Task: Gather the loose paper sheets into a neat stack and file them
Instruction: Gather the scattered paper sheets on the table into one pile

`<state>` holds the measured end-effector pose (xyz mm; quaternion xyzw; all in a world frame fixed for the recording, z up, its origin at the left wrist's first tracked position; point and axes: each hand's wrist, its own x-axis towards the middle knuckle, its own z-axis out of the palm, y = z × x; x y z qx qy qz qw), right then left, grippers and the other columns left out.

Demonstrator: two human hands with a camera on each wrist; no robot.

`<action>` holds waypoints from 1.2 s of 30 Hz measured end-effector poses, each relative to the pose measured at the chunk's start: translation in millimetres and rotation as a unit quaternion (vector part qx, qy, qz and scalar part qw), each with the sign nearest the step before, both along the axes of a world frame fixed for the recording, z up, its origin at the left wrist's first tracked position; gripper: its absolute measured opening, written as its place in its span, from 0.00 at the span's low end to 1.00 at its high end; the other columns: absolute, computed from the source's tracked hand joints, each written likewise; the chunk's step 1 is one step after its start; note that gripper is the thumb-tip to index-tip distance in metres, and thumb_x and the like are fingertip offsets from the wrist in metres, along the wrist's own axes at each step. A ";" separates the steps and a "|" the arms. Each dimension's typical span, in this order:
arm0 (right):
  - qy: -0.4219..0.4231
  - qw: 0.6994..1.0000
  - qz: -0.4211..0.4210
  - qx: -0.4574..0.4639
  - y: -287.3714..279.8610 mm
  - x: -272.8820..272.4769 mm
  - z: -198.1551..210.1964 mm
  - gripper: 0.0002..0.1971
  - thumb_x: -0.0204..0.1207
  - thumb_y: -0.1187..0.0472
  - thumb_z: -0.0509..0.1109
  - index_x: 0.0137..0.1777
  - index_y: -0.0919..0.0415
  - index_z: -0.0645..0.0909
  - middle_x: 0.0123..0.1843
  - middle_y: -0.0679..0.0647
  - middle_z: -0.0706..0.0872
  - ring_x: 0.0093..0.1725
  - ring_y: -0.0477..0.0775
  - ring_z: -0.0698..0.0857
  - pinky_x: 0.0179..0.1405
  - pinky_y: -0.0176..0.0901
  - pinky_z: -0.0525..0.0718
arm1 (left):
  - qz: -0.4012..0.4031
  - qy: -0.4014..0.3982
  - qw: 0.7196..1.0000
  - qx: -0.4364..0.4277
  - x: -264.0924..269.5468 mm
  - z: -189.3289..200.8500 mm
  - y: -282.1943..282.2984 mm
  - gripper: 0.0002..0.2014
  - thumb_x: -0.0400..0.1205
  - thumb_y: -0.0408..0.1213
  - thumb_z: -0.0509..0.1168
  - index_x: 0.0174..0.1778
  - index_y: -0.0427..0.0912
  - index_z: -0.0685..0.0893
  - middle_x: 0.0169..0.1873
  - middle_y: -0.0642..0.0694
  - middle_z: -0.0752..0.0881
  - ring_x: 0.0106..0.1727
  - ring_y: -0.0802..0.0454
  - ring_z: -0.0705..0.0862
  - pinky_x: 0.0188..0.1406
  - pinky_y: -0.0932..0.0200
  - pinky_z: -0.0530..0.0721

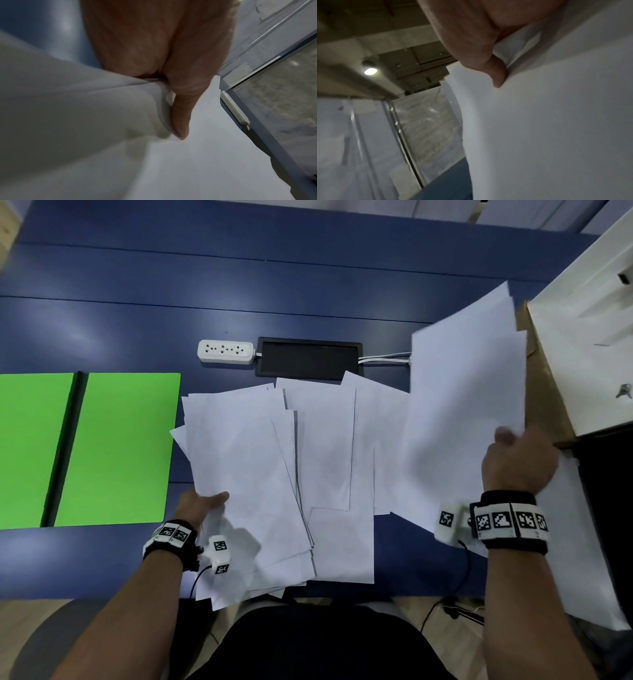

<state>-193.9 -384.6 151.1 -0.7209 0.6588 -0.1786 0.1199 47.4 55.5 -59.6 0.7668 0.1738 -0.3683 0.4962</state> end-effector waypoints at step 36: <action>-0.083 0.906 0.069 0.410 29.5 65.6 -161.6 0.21 0.80 0.70 0.70 0.72 0.71 0.76 0.70 0.64 0.83 0.71 0.64 0.81 0.61 0.41 0.73 | 0.006 -0.007 1.000 -0.007 -0.5 2.0 -3.2 0.19 0.77 0.25 0.78 0.63 0.27 0.87 0.55 0.32 0.90 0.54 0.37 0.88 0.64 0.40 0.84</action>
